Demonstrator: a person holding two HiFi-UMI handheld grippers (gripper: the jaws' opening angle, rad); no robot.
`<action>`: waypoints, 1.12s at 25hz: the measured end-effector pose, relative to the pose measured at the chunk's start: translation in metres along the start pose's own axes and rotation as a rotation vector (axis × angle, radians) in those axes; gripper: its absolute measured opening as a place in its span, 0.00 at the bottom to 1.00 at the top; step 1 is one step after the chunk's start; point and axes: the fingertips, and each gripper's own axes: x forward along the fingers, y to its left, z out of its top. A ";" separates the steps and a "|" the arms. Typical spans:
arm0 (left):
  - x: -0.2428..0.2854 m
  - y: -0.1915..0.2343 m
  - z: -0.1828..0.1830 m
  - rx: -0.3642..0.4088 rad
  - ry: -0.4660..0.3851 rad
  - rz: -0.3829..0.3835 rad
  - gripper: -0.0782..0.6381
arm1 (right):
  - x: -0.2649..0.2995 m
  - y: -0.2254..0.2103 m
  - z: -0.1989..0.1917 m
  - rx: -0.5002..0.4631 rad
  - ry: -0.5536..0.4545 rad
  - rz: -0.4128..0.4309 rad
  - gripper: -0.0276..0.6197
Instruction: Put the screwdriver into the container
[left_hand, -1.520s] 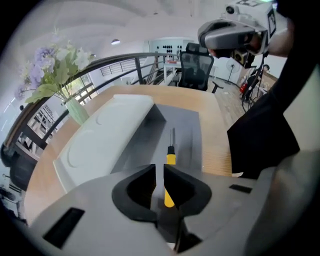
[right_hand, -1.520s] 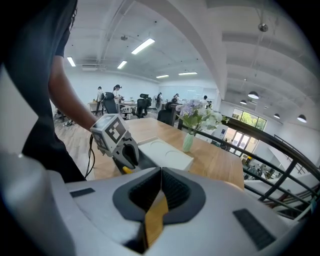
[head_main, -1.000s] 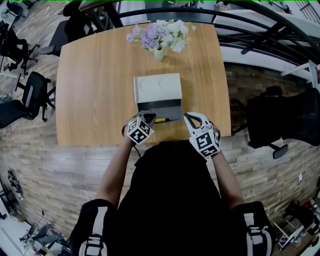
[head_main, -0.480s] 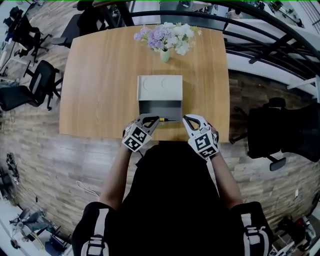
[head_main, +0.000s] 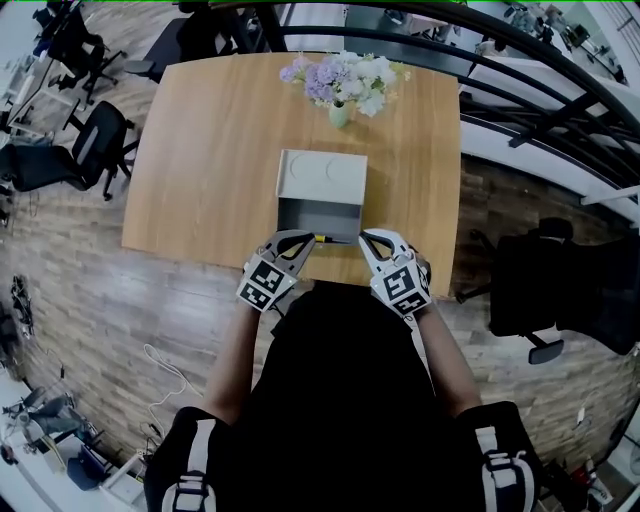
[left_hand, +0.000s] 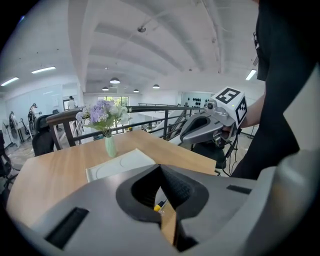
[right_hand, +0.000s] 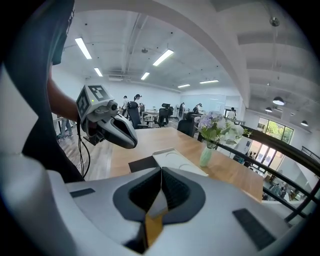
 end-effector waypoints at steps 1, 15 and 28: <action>-0.001 -0.001 0.003 -0.003 -0.007 0.008 0.14 | 0.000 0.000 0.001 -0.004 -0.003 0.007 0.08; -0.016 -0.031 0.016 -0.042 -0.060 0.097 0.14 | -0.015 0.012 -0.008 -0.050 -0.022 0.078 0.08; -0.033 -0.073 0.000 -0.061 -0.058 0.157 0.14 | -0.028 0.039 -0.018 -0.086 -0.043 0.134 0.08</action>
